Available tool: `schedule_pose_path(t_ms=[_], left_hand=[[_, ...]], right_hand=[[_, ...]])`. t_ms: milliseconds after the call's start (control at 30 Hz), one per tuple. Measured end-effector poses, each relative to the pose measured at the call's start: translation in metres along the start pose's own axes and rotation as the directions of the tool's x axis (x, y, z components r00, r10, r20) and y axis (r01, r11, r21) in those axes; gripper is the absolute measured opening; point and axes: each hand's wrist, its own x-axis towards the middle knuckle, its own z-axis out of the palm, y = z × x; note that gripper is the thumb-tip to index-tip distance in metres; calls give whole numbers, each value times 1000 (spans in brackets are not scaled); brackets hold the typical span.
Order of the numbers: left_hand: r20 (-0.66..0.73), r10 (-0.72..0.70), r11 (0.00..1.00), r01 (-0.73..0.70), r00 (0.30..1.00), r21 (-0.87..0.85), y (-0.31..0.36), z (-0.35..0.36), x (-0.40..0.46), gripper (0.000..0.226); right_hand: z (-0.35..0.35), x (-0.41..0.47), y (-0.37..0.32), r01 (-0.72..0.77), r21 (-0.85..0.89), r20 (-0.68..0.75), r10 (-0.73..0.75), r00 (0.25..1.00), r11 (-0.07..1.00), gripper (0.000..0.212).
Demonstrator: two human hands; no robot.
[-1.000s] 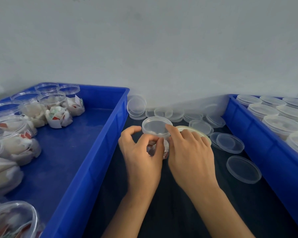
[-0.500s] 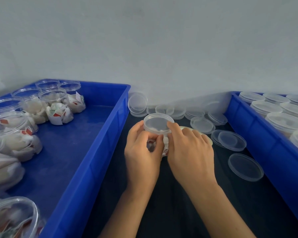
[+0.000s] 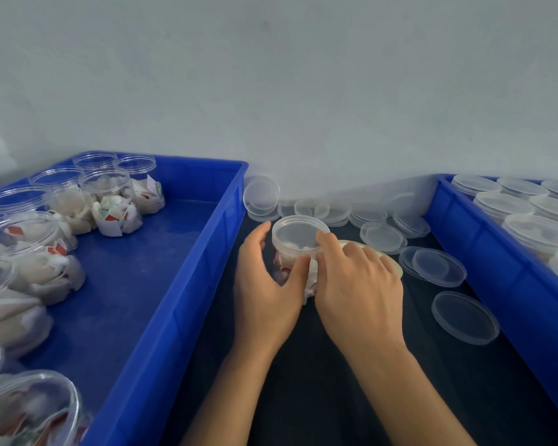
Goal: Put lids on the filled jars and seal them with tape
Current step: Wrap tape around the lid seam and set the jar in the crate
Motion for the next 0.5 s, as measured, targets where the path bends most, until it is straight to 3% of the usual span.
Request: schedule_pose_path(t_ms=[133,400,500], left_hand=[[148,-40,996,51,988,-68,-4,3,-1,64],[63,-32,998,36,998,-58,-6,0,2,67],[59,-26,999,25,998,24,-1,-1,0,67]], right_hand=[[-2,0,0,-1,8,-9,1,1000,1000,22],[-12,-4,4,6,159,74,-18,997,987,26],[-18,-6,9,14,203,99,-34,994,979,30]])
